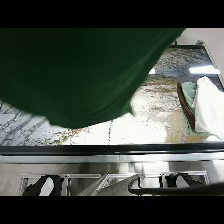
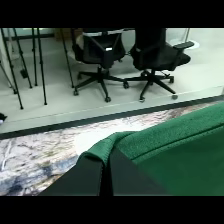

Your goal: Fold the shirts.

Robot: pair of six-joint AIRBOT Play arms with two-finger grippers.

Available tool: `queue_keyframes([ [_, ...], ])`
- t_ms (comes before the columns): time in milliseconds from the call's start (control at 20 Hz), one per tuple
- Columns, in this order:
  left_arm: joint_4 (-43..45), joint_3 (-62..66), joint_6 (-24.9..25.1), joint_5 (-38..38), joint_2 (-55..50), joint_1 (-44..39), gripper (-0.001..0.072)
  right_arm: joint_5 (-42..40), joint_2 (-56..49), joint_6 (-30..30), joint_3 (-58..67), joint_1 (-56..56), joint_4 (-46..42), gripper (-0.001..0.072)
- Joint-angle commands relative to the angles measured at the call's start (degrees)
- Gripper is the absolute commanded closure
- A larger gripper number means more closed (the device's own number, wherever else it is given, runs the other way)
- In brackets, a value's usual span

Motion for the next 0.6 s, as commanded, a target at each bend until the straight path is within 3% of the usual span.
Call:
queue_keyframes([
  [0,0.2,3.1,-0.1,0.0,-5.2,-4.3,0.0698,2.7,-2.6,-2.1,1.0,-0.4,0.1,0.0686],
  [150,0.3,-4.5,0.8,3.1,-11.3,-8.4,0.0698,8.1,-11.2,-2.1,0.9,-0.2,0.0,0.0686],
  [300,3.9,-12.0,3.1,5.1,-20.2,-12.7,0.0698,8.4,-21.9,-2.6,-1.1,5.5,-5.3,0.0686],
  [400,9.6,-15.7,3.2,8.7,-26.9,-15.1,0.0698,5.0,-30.3,-3.6,-3.1,12.5,-11.3,0.0686],
  [550,13.8,-16.9,3.2,13.8,-39.1,-17.2,0.0698,-6.3,-44.2,-3.5,-3.7,19.7,-19.3,0.0686],
])
